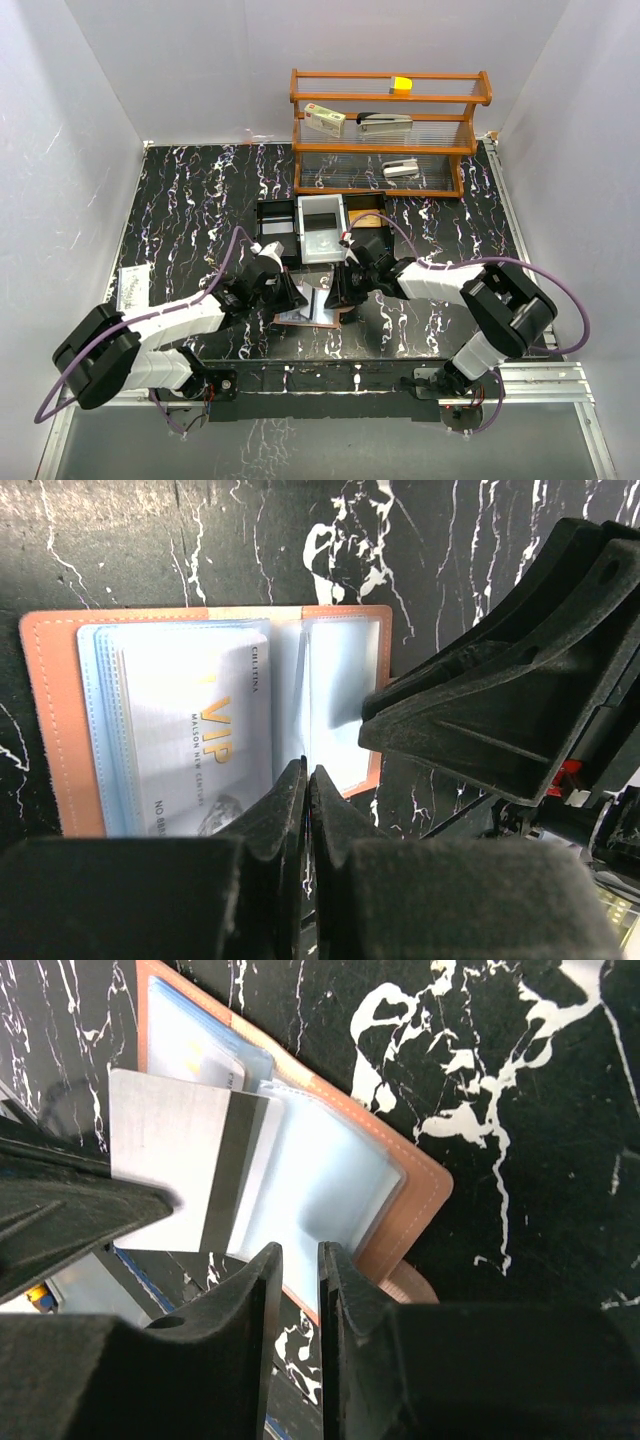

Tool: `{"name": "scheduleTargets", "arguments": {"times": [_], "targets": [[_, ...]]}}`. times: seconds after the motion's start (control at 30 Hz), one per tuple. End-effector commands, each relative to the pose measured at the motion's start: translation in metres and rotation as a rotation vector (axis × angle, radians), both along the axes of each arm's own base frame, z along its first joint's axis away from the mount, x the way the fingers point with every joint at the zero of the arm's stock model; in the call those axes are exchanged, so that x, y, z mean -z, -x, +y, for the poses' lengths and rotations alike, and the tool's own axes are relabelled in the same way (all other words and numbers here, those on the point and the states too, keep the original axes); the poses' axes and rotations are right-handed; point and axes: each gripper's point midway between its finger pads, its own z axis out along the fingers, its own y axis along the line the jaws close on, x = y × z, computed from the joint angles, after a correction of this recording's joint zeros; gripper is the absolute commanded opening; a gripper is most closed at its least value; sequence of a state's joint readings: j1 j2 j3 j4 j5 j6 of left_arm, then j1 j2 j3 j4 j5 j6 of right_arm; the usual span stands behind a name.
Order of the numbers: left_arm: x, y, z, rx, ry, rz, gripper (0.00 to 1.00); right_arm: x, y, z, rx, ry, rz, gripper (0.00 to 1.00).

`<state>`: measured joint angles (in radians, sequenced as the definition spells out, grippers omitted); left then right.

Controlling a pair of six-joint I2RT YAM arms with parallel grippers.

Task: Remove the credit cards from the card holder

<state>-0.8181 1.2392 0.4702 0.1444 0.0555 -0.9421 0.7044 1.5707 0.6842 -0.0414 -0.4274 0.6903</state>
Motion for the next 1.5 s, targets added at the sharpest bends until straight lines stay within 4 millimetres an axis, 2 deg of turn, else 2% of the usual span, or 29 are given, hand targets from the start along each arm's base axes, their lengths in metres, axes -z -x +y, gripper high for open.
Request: {"name": "scheduleTargets", "arguments": {"times": [0.0,0.1,0.23,0.43,0.67,0.77,0.83,0.9,0.97,1.03,1.13,1.27,1.37,1.47], "targets": [[-0.024,-0.009,0.003,-0.023,0.013,-0.067,0.0,-0.034,-0.015,0.005,-0.018,-0.041,-0.107,0.2],[-0.025,-0.008,0.009,-0.035,-0.014,-0.072,0.0,-0.051,-0.015,0.016,-0.057,-0.094,-0.121,0.21],[-0.023,-0.009,0.023,-0.076,-0.084,-0.059,0.0,-0.063,-0.017,0.028,-0.071,-0.162,-0.112,0.22],[-0.033,-0.011,0.047,-0.167,-0.132,-0.087,0.0,-0.065,-0.019,0.045,-0.075,-0.216,-0.086,0.24],[-0.034,-0.004,0.05,-0.163,-0.126,-0.075,0.0,-0.052,-0.016,0.061,-0.109,-0.198,-0.054,0.27],[-0.037,-0.003,0.05,-0.157,-0.115,-0.08,0.0,-0.034,-0.013,0.063,-0.116,-0.153,-0.036,0.3],[-0.04,-0.004,0.049,-0.151,-0.109,-0.09,0.0,-0.018,-0.011,0.06,-0.114,-0.113,-0.009,0.31],[-0.044,-0.004,0.048,-0.142,-0.108,-0.099,0.0,-0.003,-0.017,0.046,-0.068,-0.017,-0.025,0.31],[-0.045,-0.004,0.049,-0.133,-0.114,-0.102,0.0,-0.001,-0.021,0.035,-0.025,0.032,-0.043,0.31],[-0.046,-0.003,0.048,-0.123,-0.111,-0.106,0.0,-0.013,-0.024,0.035,-0.013,0.016,-0.073,0.32],[-0.048,-0.002,0.044,-0.095,-0.102,-0.117,0.0,-0.042,-0.025,0.041,-0.03,-0.064,-0.133,0.35],[-0.054,-0.005,0.044,-0.084,-0.104,-0.145,0.0,-0.07,-0.035,0.031,0.037,-0.08,-0.213,0.46],[-0.059,-0.006,0.045,-0.085,-0.095,-0.165,0.0,-0.087,-0.04,0.022,0.085,-0.105,-0.25,0.53],[-0.066,-0.006,0.039,-0.067,-0.045,-0.191,0.0,-0.092,-0.041,0.016,0.113,-0.131,-0.268,0.57]]}}
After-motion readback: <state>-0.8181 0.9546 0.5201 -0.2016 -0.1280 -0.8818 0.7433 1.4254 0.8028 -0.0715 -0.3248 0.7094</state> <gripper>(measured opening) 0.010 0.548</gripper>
